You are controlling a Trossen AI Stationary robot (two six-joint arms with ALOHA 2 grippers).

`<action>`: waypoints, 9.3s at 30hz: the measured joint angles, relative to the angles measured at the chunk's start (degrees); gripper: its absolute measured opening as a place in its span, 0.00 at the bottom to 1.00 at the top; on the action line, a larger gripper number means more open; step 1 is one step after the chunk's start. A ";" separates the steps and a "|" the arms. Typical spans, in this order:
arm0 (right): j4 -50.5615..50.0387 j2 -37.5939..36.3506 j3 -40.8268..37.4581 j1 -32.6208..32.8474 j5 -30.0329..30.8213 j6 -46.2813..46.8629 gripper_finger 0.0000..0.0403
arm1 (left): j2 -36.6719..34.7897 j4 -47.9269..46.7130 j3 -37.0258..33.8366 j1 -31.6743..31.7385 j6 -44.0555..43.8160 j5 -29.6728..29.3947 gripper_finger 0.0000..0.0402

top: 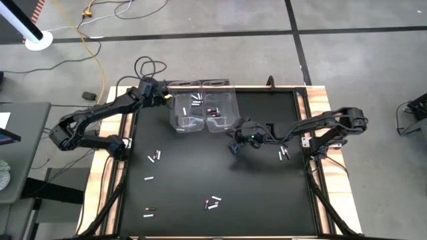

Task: Sort batteries
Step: Adjust the transparent bins, then put the black battery into the right transparent bin

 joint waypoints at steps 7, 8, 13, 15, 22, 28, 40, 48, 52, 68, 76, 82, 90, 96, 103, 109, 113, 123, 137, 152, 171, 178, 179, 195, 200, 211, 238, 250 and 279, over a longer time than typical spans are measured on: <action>-4.47 -4.74 0.00 0.00 0.16 1.59 0.02 | 0.00 -0.36 0.00 0.21 -1.35 -4.53 0.02; -5.45 -5.33 0.00 0.00 0.23 2.14 0.02 | 0.00 -0.48 0.00 0.30 -1.81 -5.17 0.02; -7.16 -7.31 0.00 0.07 0.29 3.30 0.02 | 0.36 -1.25 0.00 1.77 -3.40 -8.03 0.02; -7.37 -7.47 0.00 0.17 0.31 3.30 0.02 | 1.98 -0.71 0.00 2.31 -3.43 -7.81 0.02; -8.01 -7.49 0.00 0.15 0.40 3.34 0.02 | 11.89 3.99 0.92 2.64 -4.98 -1.53 0.02; -8.51 -7.49 0.00 0.17 0.44 3.98 0.02 | 16.33 6.36 4.57 2.69 -2.26 -0.80 0.02; -13.20 -7.50 0.00 0.03 0.46 4.62 0.02 | 15.09 -0.89 7.98 2.82 -0.59 -0.57 0.02; -27.18 -11.20 0.00 -1.52 0.41 13.84 0.02 | 1.53 -10.40 8.00 1.97 -0.53 -2.83 0.02; -32.77 -15.14 0.00 -1.80 0.31 13.84 0.04 | -6.01 -15.33 7.64 -2.31 -0.53 -3.55 0.02; -36.18 -22.37 0.00 -2.22 0.18 14.75 0.04 | -17.13 -17.42 3.52 -40.39 -6.57 -19.25 0.00; -34.23 -22.44 0.62 1.21 -1.90 30.65 0.03 | -17.58 -20.64 3.52 -48.50 -6.79 -15.52 0.00; -40.26 -19.55 6.62 4.61 -1.86 30.55 0.01 | -17.90 -24.88 3.53 -53.30 -5.95 -15.27 0.00; -62.35 -17.71 12.59 1.52 -8.03 36.18 0.03 | -18.23 -25.54 3.52 -53.95 -8.70 -12.72 0.00; -76.78 -17.76 12.33 -6.24 -13.80 27.52 0.09 | -18.23 -25.11 3.52 -53.94 -6.47 -11.63 0.00; -78.84 -17.70 6.96 -12.81 -14.14 14.19 0.10 | -18.01 -22.53 3.52 -54.21 -10.60 -12.71 0.00; -76.07 -17.72 -0.30 -19.34 -14.14 5.09 0.10 | -15.70 -14.38 3.56 -58.25 -14.16 -16.74 0.00; -74.30 -17.70 -3.93 -23.93 -14.39 -0.56 0.12 | -11.02 -8.71 3.63 -60.75 -16.86 -18.29 0.00; -73.37 -17.70 -5.25 -27.31 -15.33 -4.87 0.30 | 0.20 -3.76 5.31 -62.90 -23.77 -18.52 0.00; -73.13 -17.56 -5.25 -23.58 -17.11 -4.42 0.48 | 1.62 -3.78 7.98 -62.88 -19.88 -18.45 0.00; -68.80 -15.42 -9.70 -22.72 -18.18 0.26 0.39 | 1.62 -3.86 7.98 -62.88 -19.85 -17.79 0.00; -64.26 -3.51 -9.23 -22.71 -18.49 0.90 0.23 | 1.62 -4.82 7.93 -62.86 -19.92 -16.09 0.00; -64.70 -3.33 -7.21 -22.70 -18.52 0.84 0.12 | 1.63 -4.79 7.93 -62.86 -20.03 -16.09 0.00; -64.71 -3.28 -6.89 -22.71 -18.53 0.57 0.10 | 1.63 -4.81 7.93 -62.86 -20.03 -16.09 0.00; -63.48 -9.01 -6.02 -22.60 -17.33 -0.31 0.07 | 1.64 -6.81 7.91 -62.40 -17.56 -16.31 0.00; -64.62 -15.33 -6.03 -22.59 -17.75 1.83 0.07 | 1.64 -8.20 7.91 -61.12 -16.90 -16.37 0.00; -68.05 -26.54 -3.44 -22.31 -18.22 9.25 0.07 | 1.66 -11.82 7.91 -57.21 -14.58 -16.46 0.00; -60.49 16.81 50.92 -16.65 -18.21 -1.33 0.06 | -17.51 -17.98 7.28 -49.92 3.87 -16.47 0.00; -74.39 42.94 71.60 -23.17 -18.18 -9.00 0.06 | -20.83 -25.48 7.28 -49.99 -0.29 -15.01 0.00; -75.93 49.47 73.87 -23.52 -18.23 -10.80 0.35 | -21.16 -28.63 7.28 -49.96 1.68 -15.54 0.00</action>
